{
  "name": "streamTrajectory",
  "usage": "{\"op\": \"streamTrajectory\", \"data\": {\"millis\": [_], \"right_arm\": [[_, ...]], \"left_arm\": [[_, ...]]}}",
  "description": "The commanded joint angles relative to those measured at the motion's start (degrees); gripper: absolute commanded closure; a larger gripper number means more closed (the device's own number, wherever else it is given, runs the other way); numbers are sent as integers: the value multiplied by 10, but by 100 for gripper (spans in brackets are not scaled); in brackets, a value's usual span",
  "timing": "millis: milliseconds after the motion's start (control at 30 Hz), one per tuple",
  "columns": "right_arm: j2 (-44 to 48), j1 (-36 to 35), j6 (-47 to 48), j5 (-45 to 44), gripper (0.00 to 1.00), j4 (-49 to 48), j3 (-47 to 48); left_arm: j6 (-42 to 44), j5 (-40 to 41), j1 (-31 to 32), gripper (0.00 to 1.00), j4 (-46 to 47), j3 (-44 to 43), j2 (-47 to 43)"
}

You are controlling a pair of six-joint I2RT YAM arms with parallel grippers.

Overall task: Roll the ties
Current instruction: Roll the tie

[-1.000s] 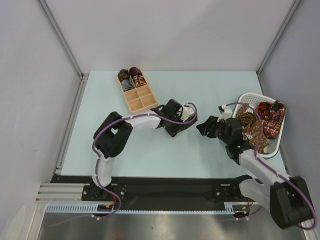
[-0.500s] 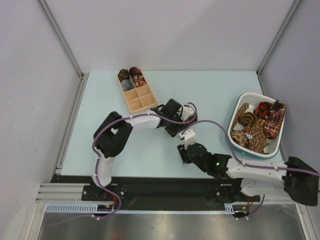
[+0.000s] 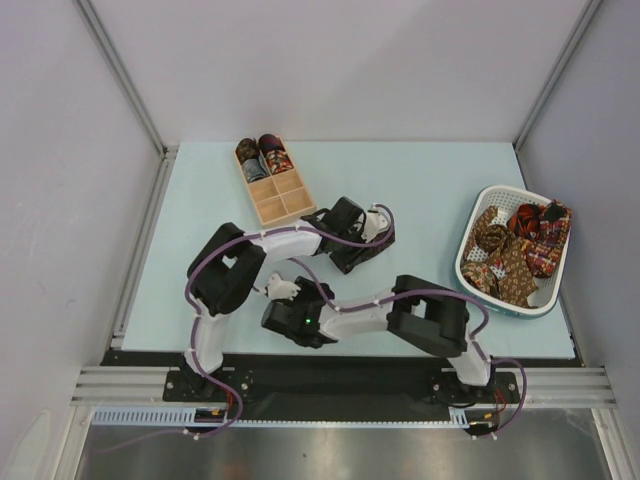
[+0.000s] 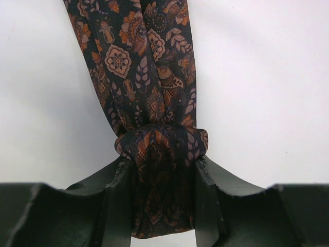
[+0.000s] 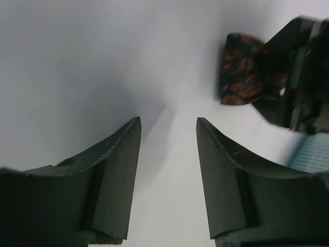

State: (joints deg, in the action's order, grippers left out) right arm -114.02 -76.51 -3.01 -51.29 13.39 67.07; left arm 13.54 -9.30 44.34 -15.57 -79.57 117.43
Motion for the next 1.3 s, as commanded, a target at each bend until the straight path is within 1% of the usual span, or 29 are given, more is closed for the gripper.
{"op": "streamTrajectory", "data": {"millis": [0, 33, 67, 133, 167, 200, 267, 333, 433, 467, 667, 733, 767, 900, 967, 1200, 1267], "right_arm": [[-71, 22, 29, -58, 46, 105, 94], [-87, 35, 28, -60, 46, 122, 142], [-116, 41, 28, -64, 45, 136, 161], [-143, 54, 28, -75, 45, 175, 216], [-153, 58, 43, -83, 45, 185, 233], [-176, 62, 47, -93, 44, 203, 246], [-191, 73, 49, -102, 44, 219, 277], [-207, 83, 56, -101, 43, 230, 289], [-212, 98, 76, -94, 43, 218, 285], [-212, 102, 78, -91, 43, 215, 281], [-199, 108, 88, -96, 44, 201, 250], [-195, 109, 96, -92, 43, 187, 229], [-193, 112, 99, -91, 41, 177, 224], [-198, 123, 107, -89, 40, 174, 207], [-198, 128, 113, -85, 37, 164, 198], [-212, 156, 113, -60, 38, 182, 187], [-218, 163, 117, -51, 40, 189, 188]], "left_arm": [[-7, -11, -2, 58, -28, -13, 22], [-8, -10, -3, 58, -28, -13, 23], [-7, -10, -2, 58, -30, -16, 25], [-9, -8, -3, 58, -34, -18, 26], [-10, -6, -3, 58, -38, -22, 28], [-12, -5, -2, 58, -40, -24, 29], [-13, 5, -2, 59, -52, -34, 40], [-16, 18, -2, 59, -85, -62, 52], [-32, 30, -1, 60, -152, -111, 79], [-37, 31, -1, 60, -187, -137, 87], [-66, 39, -1, 61, -299, -215, 134], [-66, 44, -1, 62, -312, -222, 142], [-69, 47, -1, 62, -317, -225, 143], [-74, 53, 0, 62, -329, -230, 145], [-75, 56, 0, 62, -337, -235, 146], [-69, 66, 5, 63, -373, -259, 151], [-67, 68, 8, 63, -385, -266, 151]]}}
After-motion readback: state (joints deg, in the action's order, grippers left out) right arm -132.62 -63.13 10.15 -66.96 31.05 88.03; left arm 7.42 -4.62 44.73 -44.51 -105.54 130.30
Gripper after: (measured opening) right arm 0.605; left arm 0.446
